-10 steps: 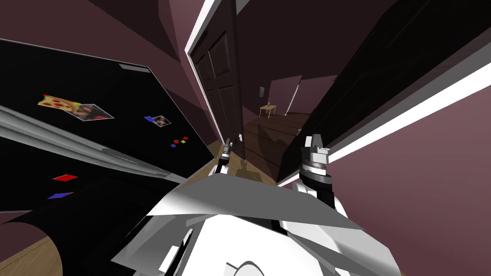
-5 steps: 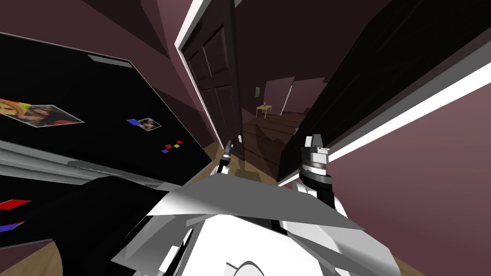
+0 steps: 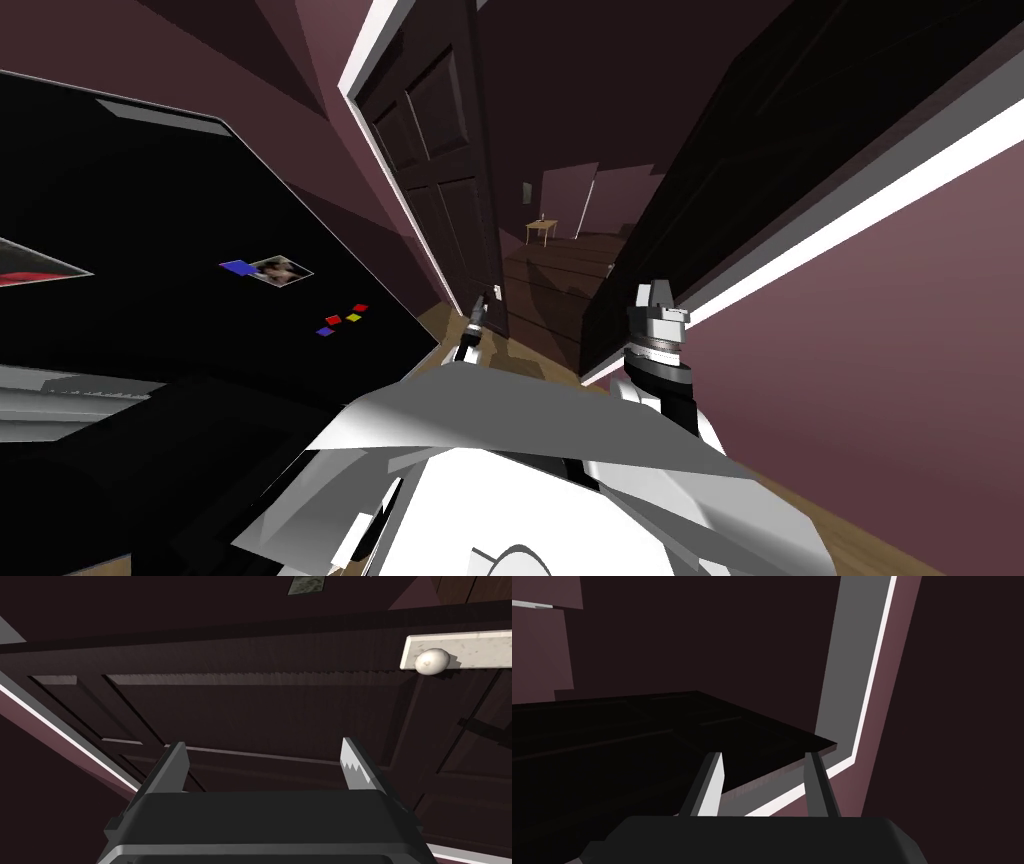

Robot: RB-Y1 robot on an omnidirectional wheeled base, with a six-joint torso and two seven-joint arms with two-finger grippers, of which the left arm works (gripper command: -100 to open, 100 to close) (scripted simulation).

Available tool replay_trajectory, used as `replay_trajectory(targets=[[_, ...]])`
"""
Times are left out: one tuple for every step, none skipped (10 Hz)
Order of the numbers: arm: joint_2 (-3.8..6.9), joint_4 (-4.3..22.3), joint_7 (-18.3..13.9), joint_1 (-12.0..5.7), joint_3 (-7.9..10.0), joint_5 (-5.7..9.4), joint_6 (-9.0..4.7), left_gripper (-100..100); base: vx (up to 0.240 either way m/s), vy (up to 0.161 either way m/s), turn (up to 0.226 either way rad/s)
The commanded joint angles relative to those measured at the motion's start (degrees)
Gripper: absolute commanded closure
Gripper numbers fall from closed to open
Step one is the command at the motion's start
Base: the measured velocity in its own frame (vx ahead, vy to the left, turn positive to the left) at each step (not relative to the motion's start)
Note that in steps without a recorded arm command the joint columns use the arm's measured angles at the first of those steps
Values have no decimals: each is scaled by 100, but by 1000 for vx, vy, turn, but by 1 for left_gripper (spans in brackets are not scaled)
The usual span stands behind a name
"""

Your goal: Push the door open

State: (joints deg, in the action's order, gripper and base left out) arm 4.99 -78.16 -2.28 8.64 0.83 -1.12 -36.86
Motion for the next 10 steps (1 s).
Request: replay_trajectory(targets=[[-19, 274, 16, -78, 1, 13, -61, -100, 20, 146, -198], [-19, 274, 16, -78, 1, 13, -61, -100, 28, 94, -47], [-25, 447, 22, -140, 6, 23, -92, -100, 38, 76, -86], [-31, 620, 29, -201, 11, 33, -123, -100, 31, 106, -176], [-39, 788, 35, -260, 16, 43, -153, -100, 41, 141, -176], [-49, 951, 41, -318, 21, 52, -182, -100, 40, 131, -171], [-59, 1113, 47, -376, 26, 62, -212, -100, 29, 115, -157], [-69, 1276, 53, -434, 30, 71, -241, -100, 24, 138, -144], [-79, 1428, 59, -490, 35, 81, -270, -100, 16, 116, -150], [-92, 1583, 64, -542, 39, 89, -296, -100, 27, 123, -160]])
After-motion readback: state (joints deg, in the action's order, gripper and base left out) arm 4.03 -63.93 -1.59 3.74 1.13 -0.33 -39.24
